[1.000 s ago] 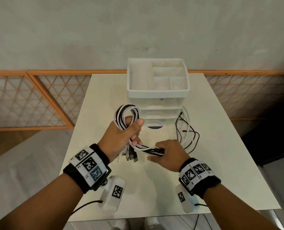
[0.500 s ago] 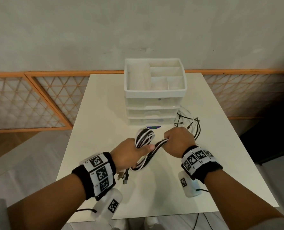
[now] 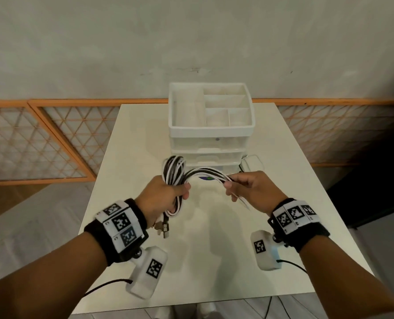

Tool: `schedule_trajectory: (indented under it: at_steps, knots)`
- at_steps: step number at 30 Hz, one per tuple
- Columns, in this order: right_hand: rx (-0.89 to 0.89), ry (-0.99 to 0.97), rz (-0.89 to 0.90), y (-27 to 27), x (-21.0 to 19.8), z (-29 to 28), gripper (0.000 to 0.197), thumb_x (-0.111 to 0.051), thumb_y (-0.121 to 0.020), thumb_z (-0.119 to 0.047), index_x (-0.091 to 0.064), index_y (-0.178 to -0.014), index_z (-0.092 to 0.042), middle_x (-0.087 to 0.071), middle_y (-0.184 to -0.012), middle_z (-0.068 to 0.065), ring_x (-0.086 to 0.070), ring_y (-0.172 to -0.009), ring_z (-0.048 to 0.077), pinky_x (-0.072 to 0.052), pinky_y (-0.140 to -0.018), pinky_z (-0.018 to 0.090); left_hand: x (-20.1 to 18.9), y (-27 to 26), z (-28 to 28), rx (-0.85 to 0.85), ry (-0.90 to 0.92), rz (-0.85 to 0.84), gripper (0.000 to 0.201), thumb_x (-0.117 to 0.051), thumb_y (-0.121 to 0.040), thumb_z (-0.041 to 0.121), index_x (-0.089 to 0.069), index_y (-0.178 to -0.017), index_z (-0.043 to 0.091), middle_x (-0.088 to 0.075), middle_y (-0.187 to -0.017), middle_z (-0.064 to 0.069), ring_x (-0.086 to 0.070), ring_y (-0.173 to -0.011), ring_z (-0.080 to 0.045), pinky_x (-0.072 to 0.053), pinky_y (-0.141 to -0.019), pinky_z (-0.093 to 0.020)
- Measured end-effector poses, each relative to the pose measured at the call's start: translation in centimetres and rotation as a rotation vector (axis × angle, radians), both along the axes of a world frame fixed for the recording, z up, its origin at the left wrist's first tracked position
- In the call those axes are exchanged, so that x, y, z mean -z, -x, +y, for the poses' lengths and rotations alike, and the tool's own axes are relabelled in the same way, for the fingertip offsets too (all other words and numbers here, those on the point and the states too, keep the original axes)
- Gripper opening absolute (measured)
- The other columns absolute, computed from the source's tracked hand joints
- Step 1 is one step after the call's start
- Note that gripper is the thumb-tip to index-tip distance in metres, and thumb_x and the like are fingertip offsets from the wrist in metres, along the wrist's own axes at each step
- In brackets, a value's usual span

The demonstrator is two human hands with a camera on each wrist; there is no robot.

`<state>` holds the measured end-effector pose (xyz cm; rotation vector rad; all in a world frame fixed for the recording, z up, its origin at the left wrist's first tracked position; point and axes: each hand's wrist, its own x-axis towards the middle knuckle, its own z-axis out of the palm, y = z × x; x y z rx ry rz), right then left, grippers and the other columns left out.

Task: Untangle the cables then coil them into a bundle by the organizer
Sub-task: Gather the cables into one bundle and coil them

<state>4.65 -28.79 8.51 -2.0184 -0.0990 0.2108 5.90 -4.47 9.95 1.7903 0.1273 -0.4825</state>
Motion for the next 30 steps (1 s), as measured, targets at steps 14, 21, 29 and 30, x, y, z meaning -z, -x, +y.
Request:
schedule_trajectory:
  at_steps: [14,21,29,30]
  knots:
    - [0.274,-0.138,-0.367,1.1,0.7,7.6,0.019,-0.057,-0.1,-0.021,-0.076,-0.101,-0.022,-0.063,-0.075,-0.005,-0.057,-0.067,0.003,-0.046,-0.067,0.017,0.3,1.2,-3.3,0.0,-0.083,-0.125,0.095,-0.038,-0.059,0.097,-0.065,-0.101,0.016,-0.068,-0.079,-0.01,-0.061,-0.062,-0.02,-0.049,-0.06,-0.031]
    - [0.003,-0.118,-0.36,2.8,0.2,8.8,0.025,-0.057,-0.091,0.003,-0.065,-0.11,-0.012,-0.068,-0.086,-0.004,-0.065,-0.076,0.006,-0.053,-0.068,0.021,-0.8,0.9,-3.2,-0.009,0.06,-0.143,0.069,-0.058,-0.062,0.081,-0.061,-0.072,0.013,-0.065,-0.061,-0.006,-0.057,-0.058,-0.02,-0.045,-0.056,-0.031]
    - [0.015,0.337,-0.358,0.8,-0.8,3.8,0.077,-0.06,-0.093,-0.023,-0.018,-0.155,-0.042,-0.061,-0.08,-0.011,-0.057,-0.069,0.003,-0.05,-0.071,0.02,-2.1,-0.1,0.1,0.255,-0.461,-0.297,0.052,-0.054,-0.07,0.084,-0.062,-0.082,0.033,-0.058,-0.065,0.012,-0.055,-0.063,-0.006,-0.043,-0.06,-0.024]
    - [-0.008,0.371,-0.405,0.8,-0.7,3.9,0.062,-0.056,-0.094,-0.034,-0.031,-0.151,-0.04,-0.067,-0.087,-0.008,-0.063,-0.077,0.009,-0.053,-0.076,0.028,-2.6,0.0,0.0,0.308,-0.479,-0.304,0.047,-0.053,-0.073,0.08,-0.062,-0.082,0.035,-0.057,-0.063,0.012,-0.054,-0.061,-0.005,-0.04,-0.058,-0.023]
